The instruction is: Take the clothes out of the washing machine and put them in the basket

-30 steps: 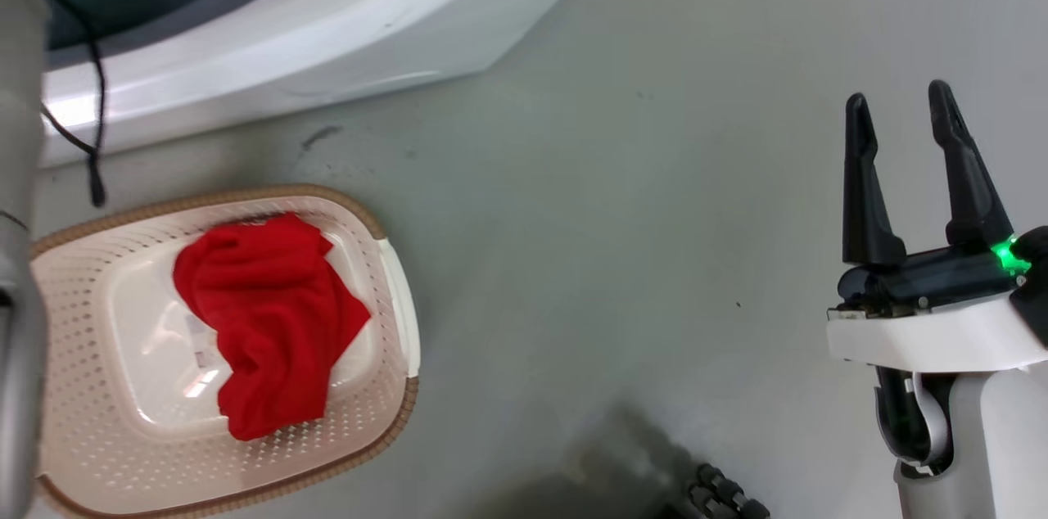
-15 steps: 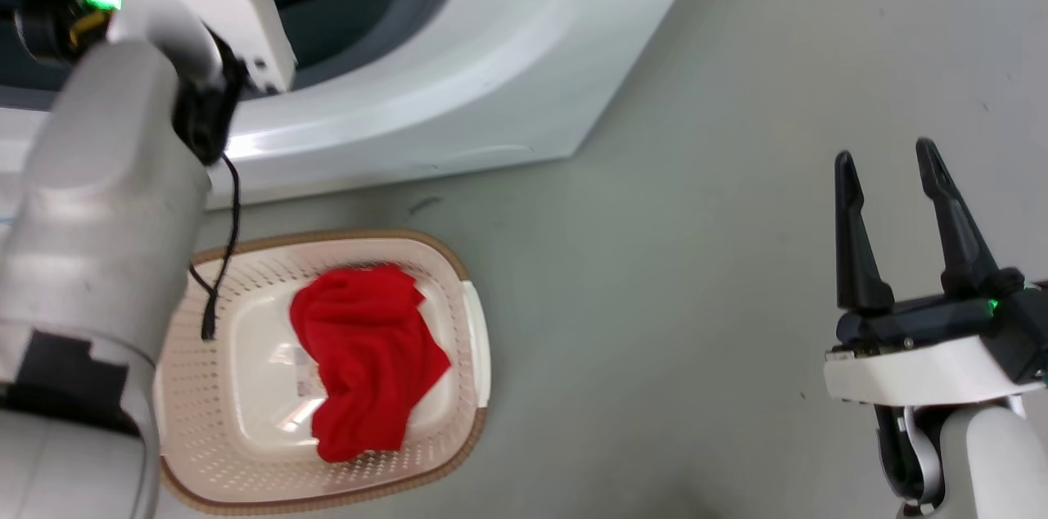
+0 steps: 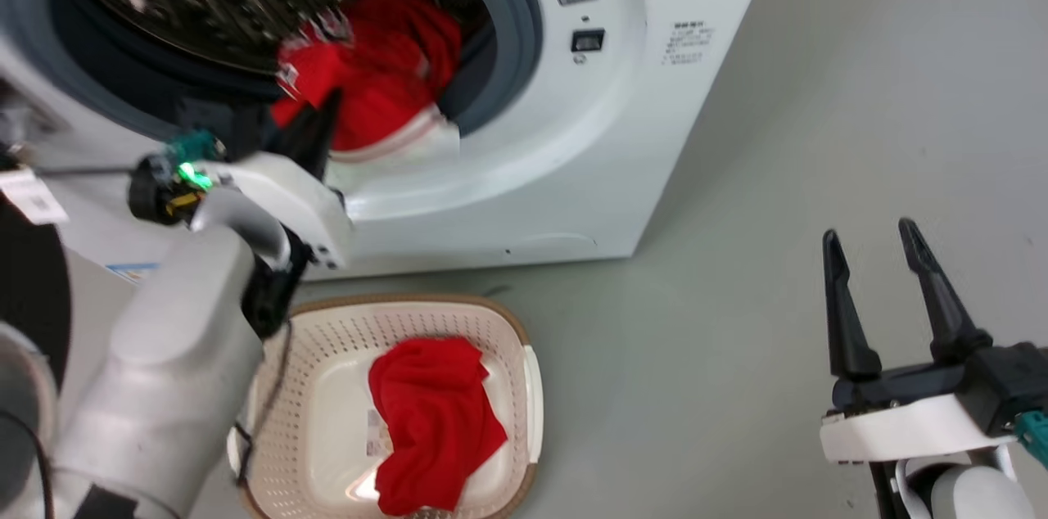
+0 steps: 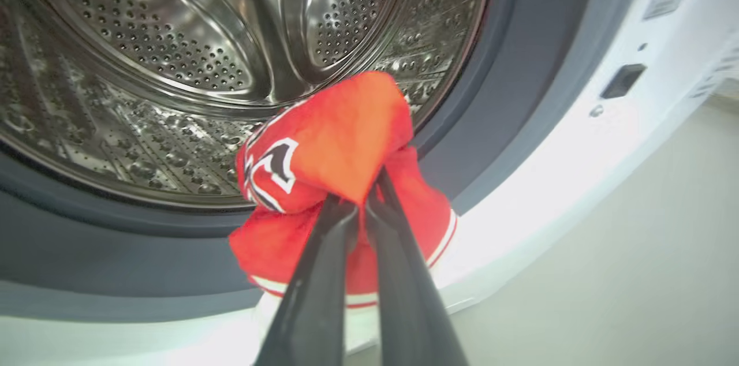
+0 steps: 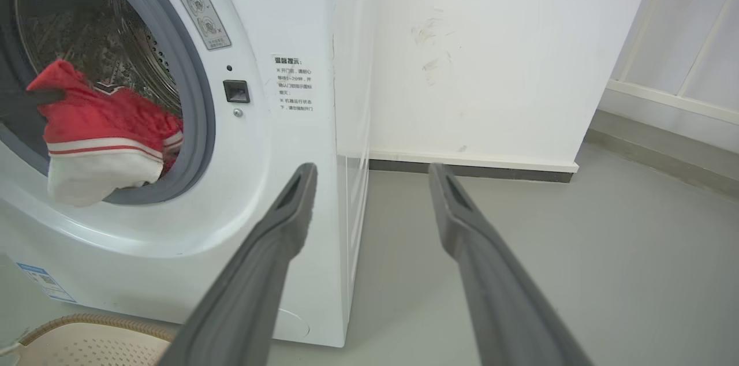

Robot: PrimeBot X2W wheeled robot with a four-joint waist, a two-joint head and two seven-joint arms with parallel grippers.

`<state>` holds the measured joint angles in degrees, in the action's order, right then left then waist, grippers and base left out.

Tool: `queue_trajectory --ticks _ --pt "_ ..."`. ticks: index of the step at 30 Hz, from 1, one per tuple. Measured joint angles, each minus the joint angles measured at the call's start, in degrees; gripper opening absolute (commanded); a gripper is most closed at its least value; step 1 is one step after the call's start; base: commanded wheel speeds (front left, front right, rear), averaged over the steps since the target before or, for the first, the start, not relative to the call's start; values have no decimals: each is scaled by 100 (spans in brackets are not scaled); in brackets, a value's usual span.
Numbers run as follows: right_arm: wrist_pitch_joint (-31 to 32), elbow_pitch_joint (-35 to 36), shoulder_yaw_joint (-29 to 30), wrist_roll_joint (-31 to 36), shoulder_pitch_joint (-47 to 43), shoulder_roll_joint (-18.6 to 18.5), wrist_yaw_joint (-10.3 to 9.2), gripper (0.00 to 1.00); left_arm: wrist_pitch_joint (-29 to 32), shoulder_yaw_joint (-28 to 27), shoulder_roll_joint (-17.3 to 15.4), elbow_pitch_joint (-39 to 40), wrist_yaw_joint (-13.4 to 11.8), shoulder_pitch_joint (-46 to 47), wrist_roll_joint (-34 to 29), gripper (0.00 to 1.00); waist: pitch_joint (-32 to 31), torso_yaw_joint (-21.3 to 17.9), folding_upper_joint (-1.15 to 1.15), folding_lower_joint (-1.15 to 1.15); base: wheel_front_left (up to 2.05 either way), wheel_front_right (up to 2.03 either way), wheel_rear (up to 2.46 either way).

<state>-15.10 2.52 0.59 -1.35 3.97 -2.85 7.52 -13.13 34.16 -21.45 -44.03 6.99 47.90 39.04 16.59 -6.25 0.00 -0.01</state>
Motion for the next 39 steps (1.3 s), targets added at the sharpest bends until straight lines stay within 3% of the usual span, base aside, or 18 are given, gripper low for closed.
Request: queue_trajectory --ticks 11,23,31,39 --pt "1 -76 -49 62 -433 -1 0 100 -134 -64 -375 2114 -698 -1180 -223 0 -767 282 0 0 0 0 0" --pt "0 -112 -53 83 -681 -1 0 100 346 -114 -1014 4444 -1478 -1941 -428 0 -1243 427 0 0 0 0 0" --pt "0 -122 -65 74 -758 -1 0 100 593 -149 -1267 5357 -1806 -2241 -506 0 -1338 468 0 0 0 0 0" --pt "0 -119 -71 75 -756 -1 0 100 676 -96 -1335 5750 -1964 -2488 -516 0 -1249 490 0 1 0 0 0"
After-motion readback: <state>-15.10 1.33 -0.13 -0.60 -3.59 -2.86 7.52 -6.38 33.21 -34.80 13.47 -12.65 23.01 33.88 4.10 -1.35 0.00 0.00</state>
